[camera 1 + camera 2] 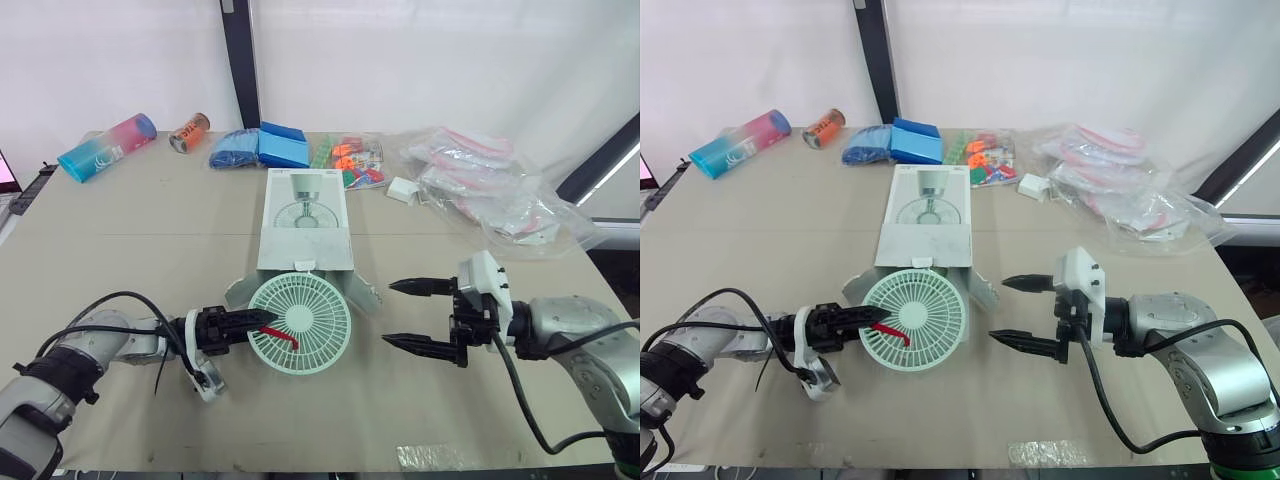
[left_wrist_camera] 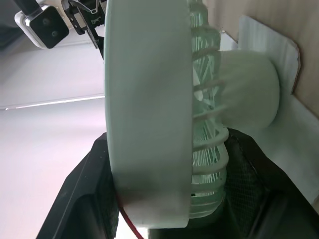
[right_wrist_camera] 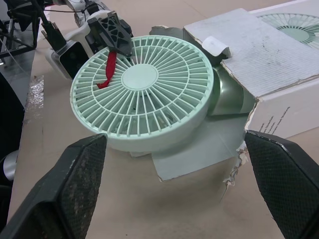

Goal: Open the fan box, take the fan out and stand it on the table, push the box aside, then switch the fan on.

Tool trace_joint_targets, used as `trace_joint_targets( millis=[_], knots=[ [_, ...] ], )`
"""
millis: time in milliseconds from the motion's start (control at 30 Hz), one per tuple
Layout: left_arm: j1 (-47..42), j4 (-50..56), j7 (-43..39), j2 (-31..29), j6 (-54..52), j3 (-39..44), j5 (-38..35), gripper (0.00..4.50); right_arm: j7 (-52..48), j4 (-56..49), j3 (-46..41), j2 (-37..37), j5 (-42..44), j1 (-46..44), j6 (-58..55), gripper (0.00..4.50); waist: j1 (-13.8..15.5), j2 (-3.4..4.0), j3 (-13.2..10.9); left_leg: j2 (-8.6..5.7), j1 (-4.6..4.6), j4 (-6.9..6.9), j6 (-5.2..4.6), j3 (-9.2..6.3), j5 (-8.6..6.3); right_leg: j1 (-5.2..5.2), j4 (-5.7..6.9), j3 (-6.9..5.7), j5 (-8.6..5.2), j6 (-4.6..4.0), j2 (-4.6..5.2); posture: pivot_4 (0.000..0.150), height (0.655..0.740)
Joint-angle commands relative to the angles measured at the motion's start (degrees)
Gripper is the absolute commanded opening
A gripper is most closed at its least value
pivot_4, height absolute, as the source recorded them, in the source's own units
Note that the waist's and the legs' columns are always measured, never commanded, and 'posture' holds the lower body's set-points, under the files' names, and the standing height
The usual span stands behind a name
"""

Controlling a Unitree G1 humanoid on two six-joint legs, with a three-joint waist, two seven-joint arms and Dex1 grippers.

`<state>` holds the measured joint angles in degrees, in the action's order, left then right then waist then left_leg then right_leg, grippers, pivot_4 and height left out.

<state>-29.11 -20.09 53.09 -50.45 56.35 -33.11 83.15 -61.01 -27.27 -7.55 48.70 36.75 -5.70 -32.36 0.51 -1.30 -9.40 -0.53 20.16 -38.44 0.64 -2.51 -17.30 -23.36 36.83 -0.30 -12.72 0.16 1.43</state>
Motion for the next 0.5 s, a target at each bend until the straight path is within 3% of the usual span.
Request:
trace_joint_targets(
  millis=[33, 500],
  knots=[
    [-1.15, 0.73, -1.41, 0.59, 0.04, -0.54, -3.2, 2.04, 0.26, -0.76, -0.8, 0.17, 0.26, -0.69, 0.87, 4.5, 0.0, 0.0, 0.0, 0.0, 0.0, 0.0, 0.0, 0.01, 0.0, 0.0, 0.0, 0.0, 0.0, 0.0, 0.0, 0.15, 0.74],
    [3.27, 8.17, -5.71, -3.2, 4.15, 0.25, -8.99, 1.94, 0.17, -0.26, 0.96, -0.68, -0.25, -1.89, 1.52, 4.5, -0.04, -0.01, 0.01, -0.01, -0.02, -0.03, 0.0, 0.04, 0.0, -0.04, 0.1, 0.2, -0.02, -0.01, 0.01, 0.15, 0.74]
  ],
)
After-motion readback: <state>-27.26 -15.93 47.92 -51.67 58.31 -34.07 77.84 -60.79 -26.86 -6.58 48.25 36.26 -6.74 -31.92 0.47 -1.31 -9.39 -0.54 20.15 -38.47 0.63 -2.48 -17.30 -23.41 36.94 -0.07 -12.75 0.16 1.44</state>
